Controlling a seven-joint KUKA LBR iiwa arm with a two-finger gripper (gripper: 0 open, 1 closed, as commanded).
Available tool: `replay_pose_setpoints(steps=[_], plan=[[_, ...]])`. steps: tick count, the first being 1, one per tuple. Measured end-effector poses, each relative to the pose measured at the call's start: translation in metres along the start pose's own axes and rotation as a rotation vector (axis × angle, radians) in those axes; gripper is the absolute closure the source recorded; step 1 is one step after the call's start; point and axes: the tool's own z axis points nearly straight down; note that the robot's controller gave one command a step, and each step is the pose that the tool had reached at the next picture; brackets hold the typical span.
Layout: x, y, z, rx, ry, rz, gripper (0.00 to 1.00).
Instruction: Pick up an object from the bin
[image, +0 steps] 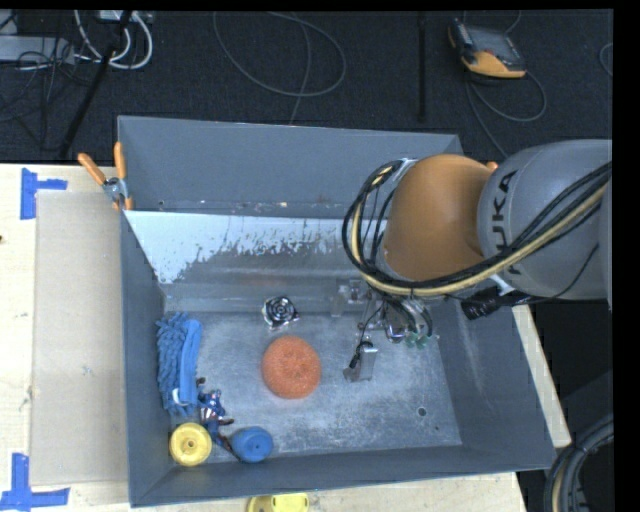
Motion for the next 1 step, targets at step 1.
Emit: replay_pose_setpoints(steps=[1], plan=[[-0.0263, 0.0272, 0.0547, 0.001, -0.009, -0.054, 0.00]])
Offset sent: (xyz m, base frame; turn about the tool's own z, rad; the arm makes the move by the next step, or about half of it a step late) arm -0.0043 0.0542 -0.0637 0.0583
